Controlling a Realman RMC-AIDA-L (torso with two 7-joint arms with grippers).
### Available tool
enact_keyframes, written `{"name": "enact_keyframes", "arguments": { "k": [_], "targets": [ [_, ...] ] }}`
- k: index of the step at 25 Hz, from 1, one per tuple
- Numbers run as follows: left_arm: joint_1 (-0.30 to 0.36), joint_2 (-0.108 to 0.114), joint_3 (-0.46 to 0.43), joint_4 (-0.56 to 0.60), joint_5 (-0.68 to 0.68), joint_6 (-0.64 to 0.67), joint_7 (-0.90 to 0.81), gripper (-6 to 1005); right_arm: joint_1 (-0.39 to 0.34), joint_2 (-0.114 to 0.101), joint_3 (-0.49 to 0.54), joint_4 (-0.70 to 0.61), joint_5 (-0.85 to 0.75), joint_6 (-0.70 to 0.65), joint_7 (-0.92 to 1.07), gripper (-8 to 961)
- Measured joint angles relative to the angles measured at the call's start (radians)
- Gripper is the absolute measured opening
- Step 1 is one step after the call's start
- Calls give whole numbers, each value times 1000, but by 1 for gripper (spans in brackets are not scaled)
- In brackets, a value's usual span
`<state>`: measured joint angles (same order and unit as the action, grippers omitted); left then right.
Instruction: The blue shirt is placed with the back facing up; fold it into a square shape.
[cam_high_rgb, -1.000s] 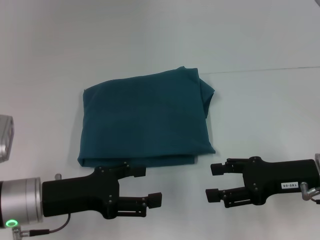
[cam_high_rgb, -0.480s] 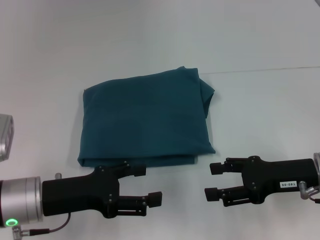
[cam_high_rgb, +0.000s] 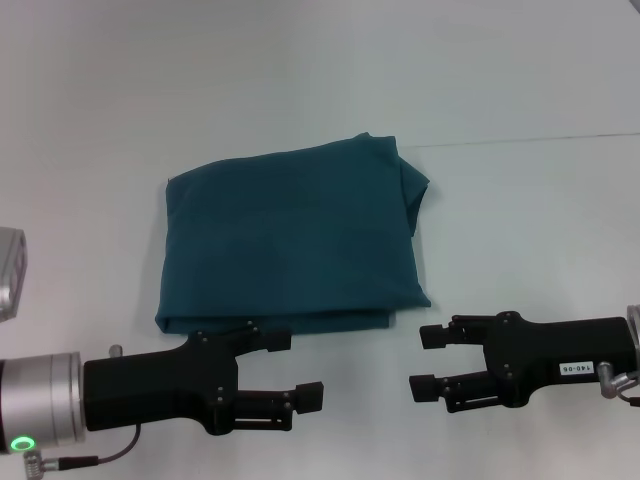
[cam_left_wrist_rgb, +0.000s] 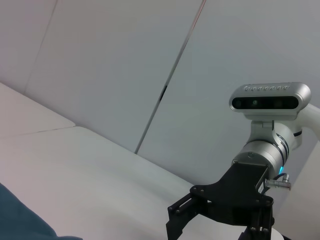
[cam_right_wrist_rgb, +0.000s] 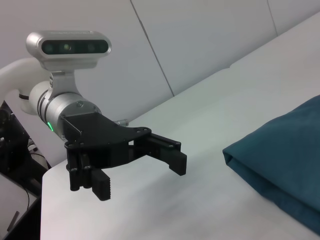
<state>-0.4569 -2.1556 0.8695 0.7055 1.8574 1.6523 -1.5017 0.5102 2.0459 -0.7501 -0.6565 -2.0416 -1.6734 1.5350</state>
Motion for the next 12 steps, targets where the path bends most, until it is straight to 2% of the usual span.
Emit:
{"name": "enact_keyframes", "arguments": {
  "k": [12],
  "targets": [
    [-1,0,0,0,0,0,0,969,-2,-1,0,0,0,0,1,898]
  ]
}}
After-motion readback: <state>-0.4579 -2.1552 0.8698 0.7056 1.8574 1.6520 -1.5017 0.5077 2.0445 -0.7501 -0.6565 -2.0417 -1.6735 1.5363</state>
